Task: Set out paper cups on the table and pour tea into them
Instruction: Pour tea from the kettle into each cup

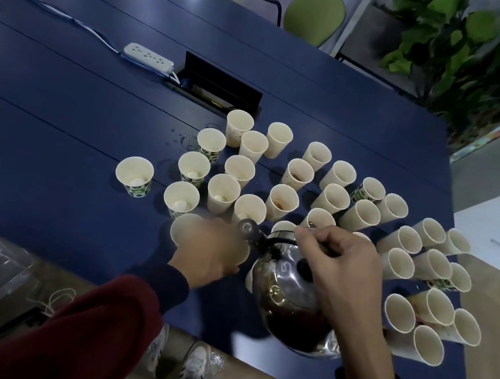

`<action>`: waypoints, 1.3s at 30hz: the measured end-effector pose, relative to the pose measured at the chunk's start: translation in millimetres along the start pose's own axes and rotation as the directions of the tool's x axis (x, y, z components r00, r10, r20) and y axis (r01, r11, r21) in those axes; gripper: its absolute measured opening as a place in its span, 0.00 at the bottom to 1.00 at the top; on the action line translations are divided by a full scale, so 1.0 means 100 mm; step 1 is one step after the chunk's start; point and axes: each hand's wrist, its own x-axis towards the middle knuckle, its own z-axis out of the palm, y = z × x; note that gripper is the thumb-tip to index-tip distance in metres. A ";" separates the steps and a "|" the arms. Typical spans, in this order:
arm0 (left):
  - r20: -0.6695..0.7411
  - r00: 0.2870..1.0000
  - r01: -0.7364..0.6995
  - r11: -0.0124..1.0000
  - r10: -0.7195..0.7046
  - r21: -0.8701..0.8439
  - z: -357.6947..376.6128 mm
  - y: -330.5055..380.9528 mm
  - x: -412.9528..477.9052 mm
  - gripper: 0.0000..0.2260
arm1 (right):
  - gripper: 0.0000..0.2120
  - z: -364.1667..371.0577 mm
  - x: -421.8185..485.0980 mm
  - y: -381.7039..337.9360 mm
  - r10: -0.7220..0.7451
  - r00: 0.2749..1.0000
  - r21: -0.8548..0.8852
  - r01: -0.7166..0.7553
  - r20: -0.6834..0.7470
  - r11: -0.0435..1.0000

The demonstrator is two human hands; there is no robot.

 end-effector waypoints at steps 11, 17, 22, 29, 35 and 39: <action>0.054 0.995 -0.077 0.990 0.084 -0.121 -0.02 -0.13 0.02 0.37 | 0.13 0.04 -0.09 0.00 0.057 0.995 -0.024 -0.059 -0.085 0.998; 0.028 0.994 -0.104 0.986 0.109 -0.132 -0.05 -0.18 -0.04 0.34 | 0.12 0.06 -0.16 0.02 0.054 0.992 -0.049 -0.060 -0.113 0.997; 0.039 0.993 -0.106 0.988 0.111 -0.114 -0.04 -0.19 -0.04 0.33 | 0.14 0.09 -0.17 0.02 0.050 0.993 -0.060 -0.057 -0.110 0.997; 0.039 0.994 -0.103 0.990 0.107 -0.096 -0.02 -0.16 -0.03 0.33 | 0.18 0.07 -0.19 0.01 0.044 0.993 -0.092 -0.055 -0.111 0.994; 0.018 0.994 -0.103 0.991 0.105 -0.080 -0.02 -0.13 -0.03 0.32 | 0.19 0.05 -0.20 0.00 0.043 0.992 -0.116 -0.056 -0.118 0.992; 0.022 0.995 -0.095 0.993 0.097 -0.067 -0.03 -0.12 -0.02 0.32 | 0.18 0.03 -0.19 0.01 0.031 0.992 -0.118 -0.045 -0.122 0.992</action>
